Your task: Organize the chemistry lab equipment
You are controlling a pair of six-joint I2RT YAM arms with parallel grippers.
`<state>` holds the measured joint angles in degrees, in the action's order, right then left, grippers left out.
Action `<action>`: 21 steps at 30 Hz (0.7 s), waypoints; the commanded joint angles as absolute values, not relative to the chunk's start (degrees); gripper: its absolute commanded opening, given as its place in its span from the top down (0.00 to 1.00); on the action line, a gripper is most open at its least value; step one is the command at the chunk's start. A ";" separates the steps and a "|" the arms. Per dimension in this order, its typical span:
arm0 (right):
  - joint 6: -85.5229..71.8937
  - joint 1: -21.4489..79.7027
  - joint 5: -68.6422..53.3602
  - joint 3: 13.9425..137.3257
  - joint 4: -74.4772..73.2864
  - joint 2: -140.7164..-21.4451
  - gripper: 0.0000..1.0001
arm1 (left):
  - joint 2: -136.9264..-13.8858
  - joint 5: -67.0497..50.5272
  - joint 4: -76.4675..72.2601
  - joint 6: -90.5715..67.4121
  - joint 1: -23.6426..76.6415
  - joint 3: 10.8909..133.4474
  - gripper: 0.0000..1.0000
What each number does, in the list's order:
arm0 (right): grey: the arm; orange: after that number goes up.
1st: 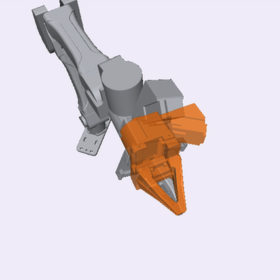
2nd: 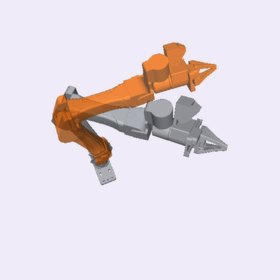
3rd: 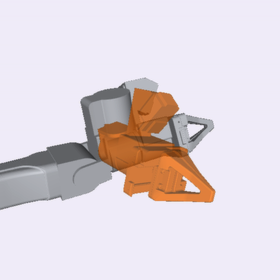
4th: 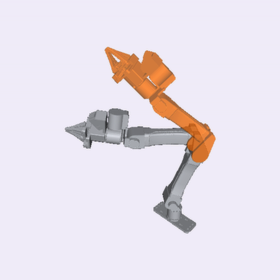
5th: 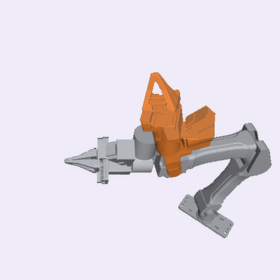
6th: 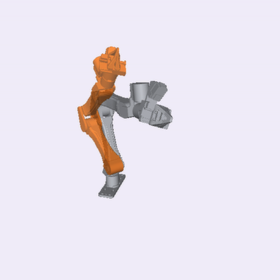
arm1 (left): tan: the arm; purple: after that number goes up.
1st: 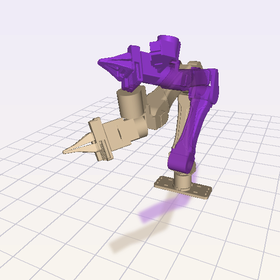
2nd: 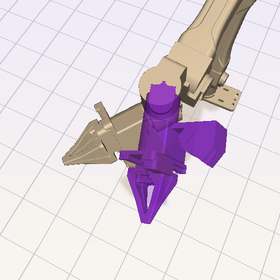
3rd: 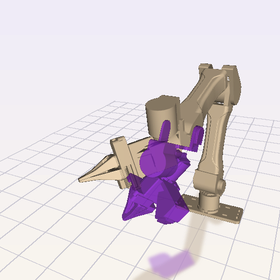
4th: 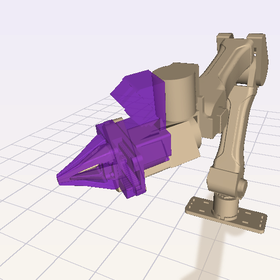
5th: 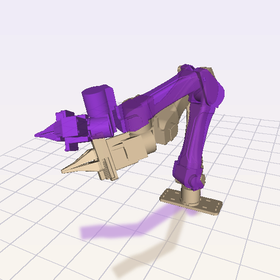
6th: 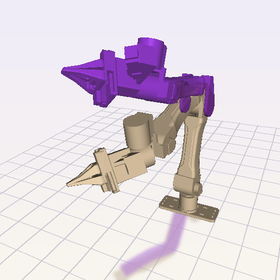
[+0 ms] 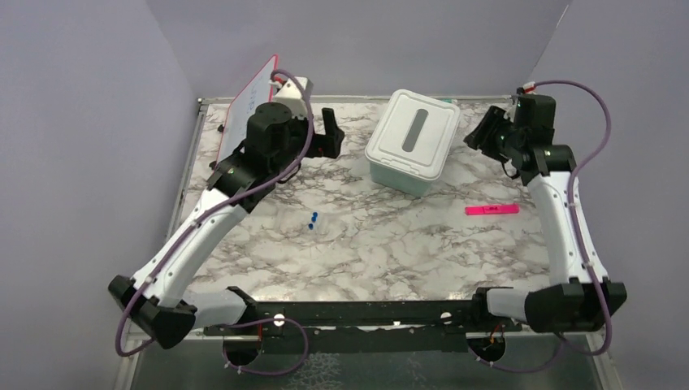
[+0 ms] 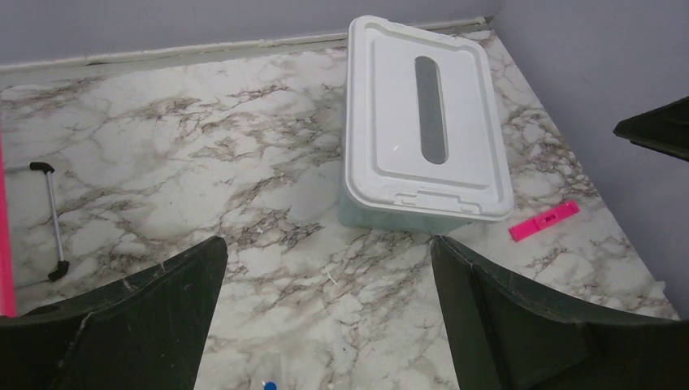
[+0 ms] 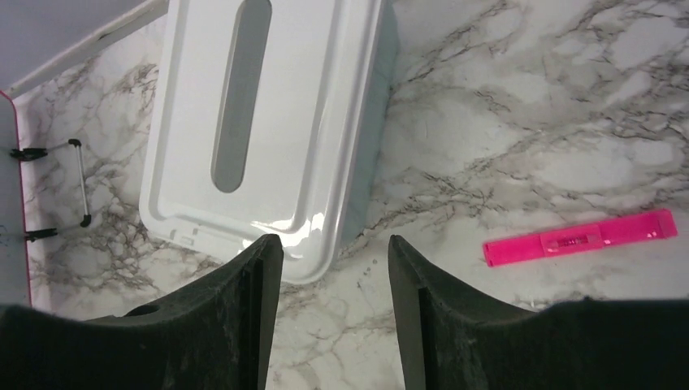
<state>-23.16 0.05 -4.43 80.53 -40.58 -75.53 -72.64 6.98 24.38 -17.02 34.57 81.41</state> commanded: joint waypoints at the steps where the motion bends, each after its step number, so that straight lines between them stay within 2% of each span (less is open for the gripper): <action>1: -24.47 0.35 3.97 76.36 -46.18 -64.61 0.44 | -64.55 10.78 32.76 -20.81 34.45 79.39 0.01; 5: -22.02 0.35 5.96 74.94 -49.49 -54.94 0.41 | -54.99 15.20 38.03 -20.02 34.46 77.98 0.01; 8: -23.05 0.35 7.58 76.31 -55.08 -51.21 0.36 | -49.80 19.11 43.38 -19.18 34.51 80.10 0.01; 16: -25.02 0.34 9.23 79.58 -61.44 -41.88 0.22 | -44.40 31.87 61.83 -17.81 34.45 87.19 0.01; 21: -26.10 0.35 10.69 81.52 -62.88 -39.31 0.19 | -42.34 33.63 66.26 -18.82 34.45 89.55 0.01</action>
